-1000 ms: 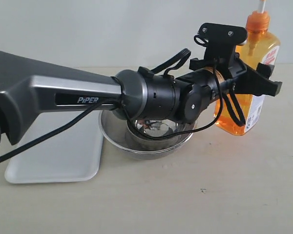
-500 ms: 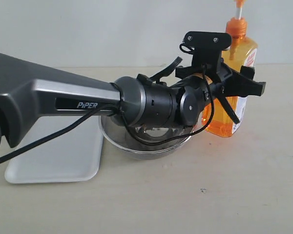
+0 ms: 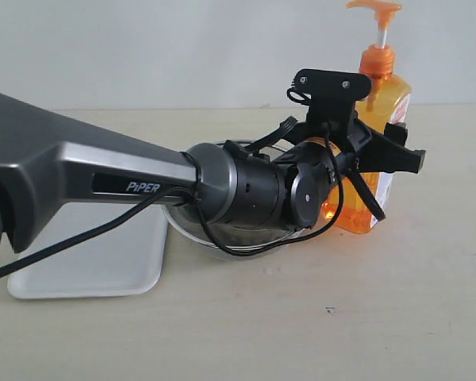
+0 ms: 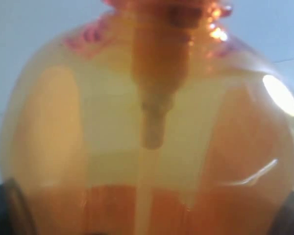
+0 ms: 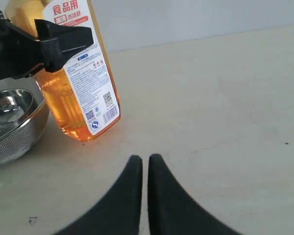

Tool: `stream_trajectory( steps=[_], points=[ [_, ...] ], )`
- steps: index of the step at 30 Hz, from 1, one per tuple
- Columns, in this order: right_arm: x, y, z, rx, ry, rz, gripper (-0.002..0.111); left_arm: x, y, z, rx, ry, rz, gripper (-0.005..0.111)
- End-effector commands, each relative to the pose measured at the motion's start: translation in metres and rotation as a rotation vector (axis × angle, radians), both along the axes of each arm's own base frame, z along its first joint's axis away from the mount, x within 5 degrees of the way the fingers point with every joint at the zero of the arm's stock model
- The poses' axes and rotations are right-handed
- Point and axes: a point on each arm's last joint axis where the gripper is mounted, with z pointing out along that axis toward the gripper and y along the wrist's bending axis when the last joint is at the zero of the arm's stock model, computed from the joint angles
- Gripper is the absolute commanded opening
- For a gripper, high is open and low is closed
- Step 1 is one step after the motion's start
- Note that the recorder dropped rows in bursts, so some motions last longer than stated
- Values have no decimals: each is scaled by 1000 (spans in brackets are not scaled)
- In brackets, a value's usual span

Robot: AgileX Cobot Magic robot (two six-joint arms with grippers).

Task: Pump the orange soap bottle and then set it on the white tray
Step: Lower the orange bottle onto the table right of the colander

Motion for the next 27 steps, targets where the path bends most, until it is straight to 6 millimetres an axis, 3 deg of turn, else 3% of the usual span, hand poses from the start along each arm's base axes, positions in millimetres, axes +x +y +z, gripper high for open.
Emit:
stream_trajectory(
  steps=[1, 8, 17, 27],
  points=[
    [0, 0, 2, -4, -18, -3, 0, 0, -2, 11, -38, -78, 16, 38],
    [0, 0, 2, -4, -18, -3, 0, 1, -3, 0, -24, -63, 17, 52],
    [0, 0, 2, -4, -18, -3, 0, 1, -3, 0, -26, -64, 17, 89],
    [0, 0, 2, -4, -18, -3, 0, -12, -9, 33, -9, -66, -72, 91]
  ],
)
